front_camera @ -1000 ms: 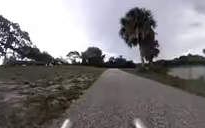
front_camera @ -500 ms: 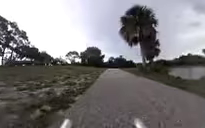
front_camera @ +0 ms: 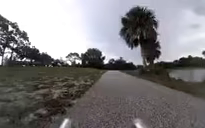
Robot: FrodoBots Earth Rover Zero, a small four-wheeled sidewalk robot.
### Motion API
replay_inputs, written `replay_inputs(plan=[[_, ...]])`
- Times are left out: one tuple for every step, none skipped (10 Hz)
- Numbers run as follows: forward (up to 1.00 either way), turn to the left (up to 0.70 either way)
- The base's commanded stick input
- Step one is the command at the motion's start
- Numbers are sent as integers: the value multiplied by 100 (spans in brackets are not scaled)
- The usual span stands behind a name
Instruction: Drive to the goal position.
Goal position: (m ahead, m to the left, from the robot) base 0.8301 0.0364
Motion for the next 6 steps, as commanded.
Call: replay_inputs(plan=[[100, 0], [100, 0], [100, 0], [100, 0], [100, 0], [100, 0]])
